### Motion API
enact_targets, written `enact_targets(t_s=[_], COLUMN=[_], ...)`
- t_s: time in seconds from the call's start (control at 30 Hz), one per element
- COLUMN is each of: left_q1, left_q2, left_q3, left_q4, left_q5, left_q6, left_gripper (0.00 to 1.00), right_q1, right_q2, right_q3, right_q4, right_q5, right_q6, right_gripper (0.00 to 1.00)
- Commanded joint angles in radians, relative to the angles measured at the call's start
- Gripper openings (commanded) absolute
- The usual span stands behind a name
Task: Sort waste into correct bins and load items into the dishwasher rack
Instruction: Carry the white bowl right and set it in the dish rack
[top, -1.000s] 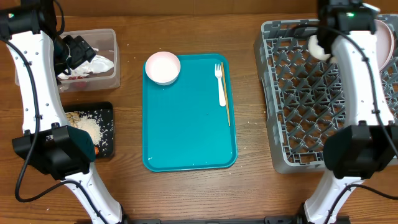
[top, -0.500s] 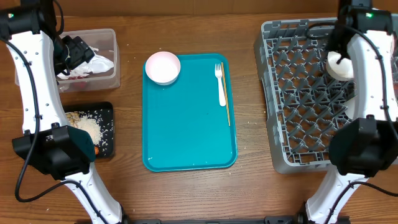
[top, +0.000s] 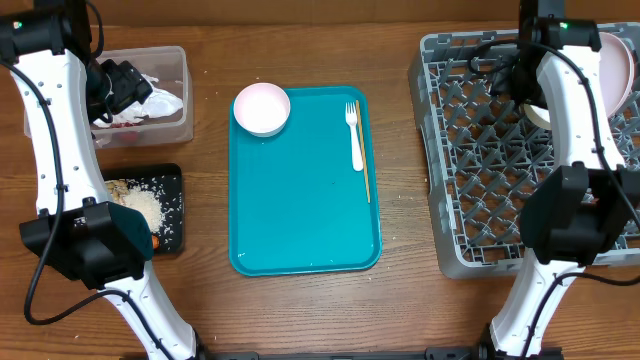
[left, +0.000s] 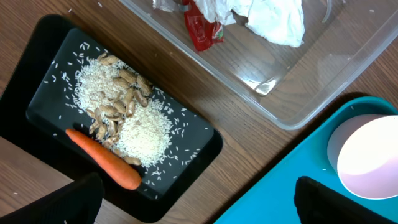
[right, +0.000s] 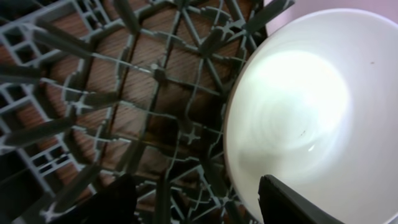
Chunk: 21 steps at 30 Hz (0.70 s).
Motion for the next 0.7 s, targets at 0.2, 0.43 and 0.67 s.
enact_targets(t_s=[0.2,0.43,0.67], left_q1=[0.003,0.003,0.003], left_q2=[-0.001,-0.001,-0.001], left_q3=[-0.005,-0.005,-0.005], left_q4=[-0.003,-0.01,-0.027], left_q5=[-0.016,-0.016,-0.016], left_q6=[0.02,0.02,0.02], left_gripper=[1.0,1.0,1.0], right_q1=[-0.006,-0.01,-0.029], right_q2=[0.017,0.019,0.036], right_q3=[0.007,0.007,0.007], right_q4=[0.011,0.004,-0.003], right_q5=[0.071,0.076,0.077], right_q6=[-0.002,0.0,0.009], right_gripper=[0.32,0.31,0.17])
